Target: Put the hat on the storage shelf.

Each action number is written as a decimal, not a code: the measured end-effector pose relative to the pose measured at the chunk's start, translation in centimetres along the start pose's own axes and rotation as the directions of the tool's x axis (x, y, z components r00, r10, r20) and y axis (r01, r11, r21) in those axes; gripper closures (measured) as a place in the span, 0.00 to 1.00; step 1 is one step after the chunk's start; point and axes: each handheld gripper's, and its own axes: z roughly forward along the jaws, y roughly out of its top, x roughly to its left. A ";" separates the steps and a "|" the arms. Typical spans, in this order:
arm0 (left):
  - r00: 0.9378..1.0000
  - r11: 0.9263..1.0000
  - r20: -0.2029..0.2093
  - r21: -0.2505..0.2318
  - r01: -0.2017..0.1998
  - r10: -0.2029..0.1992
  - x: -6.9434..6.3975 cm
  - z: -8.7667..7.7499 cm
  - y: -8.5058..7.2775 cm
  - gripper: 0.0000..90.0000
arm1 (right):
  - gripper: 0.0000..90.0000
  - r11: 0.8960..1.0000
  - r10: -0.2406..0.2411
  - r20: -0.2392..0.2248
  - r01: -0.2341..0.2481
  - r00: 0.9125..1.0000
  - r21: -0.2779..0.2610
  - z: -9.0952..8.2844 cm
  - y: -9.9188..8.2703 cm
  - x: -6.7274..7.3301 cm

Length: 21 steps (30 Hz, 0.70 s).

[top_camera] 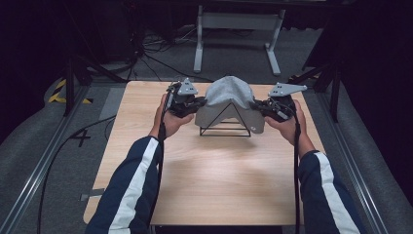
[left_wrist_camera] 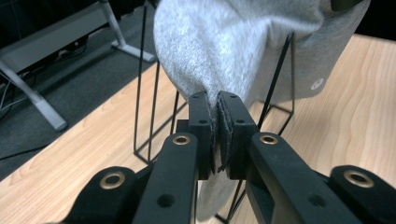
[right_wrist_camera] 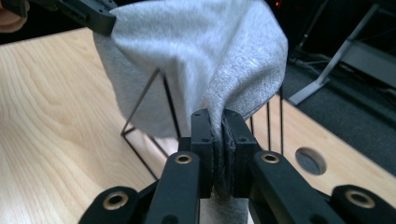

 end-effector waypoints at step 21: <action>0.996 0.992 -0.029 0.102 -0.078 0.081 -1.5 2.2 -1.8 0.94 | 0.94 0.997 0.036 0.040 -0.038 0.999 0.062 1.9 -3.8 0.3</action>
